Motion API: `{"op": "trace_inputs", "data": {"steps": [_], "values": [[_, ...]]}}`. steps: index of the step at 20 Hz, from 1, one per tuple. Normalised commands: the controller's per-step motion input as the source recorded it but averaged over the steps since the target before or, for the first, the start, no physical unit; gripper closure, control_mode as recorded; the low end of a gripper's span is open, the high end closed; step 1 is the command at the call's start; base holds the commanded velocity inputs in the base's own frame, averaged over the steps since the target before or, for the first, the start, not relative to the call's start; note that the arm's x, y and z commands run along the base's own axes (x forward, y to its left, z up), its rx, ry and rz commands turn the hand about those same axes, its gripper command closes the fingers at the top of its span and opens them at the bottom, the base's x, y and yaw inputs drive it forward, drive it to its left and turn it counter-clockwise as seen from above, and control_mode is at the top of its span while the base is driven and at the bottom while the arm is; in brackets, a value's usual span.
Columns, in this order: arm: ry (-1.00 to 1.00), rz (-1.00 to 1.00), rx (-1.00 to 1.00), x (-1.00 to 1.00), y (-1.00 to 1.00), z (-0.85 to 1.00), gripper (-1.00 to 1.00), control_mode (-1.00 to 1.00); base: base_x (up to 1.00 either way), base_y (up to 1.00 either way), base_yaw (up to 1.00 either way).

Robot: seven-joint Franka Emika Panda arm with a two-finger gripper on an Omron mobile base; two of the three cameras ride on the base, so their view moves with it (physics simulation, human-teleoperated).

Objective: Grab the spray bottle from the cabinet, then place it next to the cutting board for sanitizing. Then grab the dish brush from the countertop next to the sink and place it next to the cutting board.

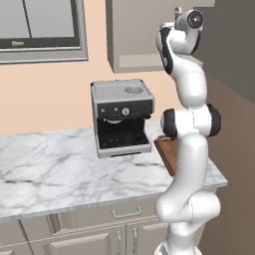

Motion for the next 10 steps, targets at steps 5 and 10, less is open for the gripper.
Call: {"op": "trace_inputs", "data": {"steps": [5,10], "values": [[0.0,0.0,0.0,0.0,-0.01,0.0,1.0,-1.0,0.0,0.0,0.0],[-0.05,0.08,-0.06,-0.15,0.0,0.0,1.0,-1.0,0.0,0.0,0.0]]}}
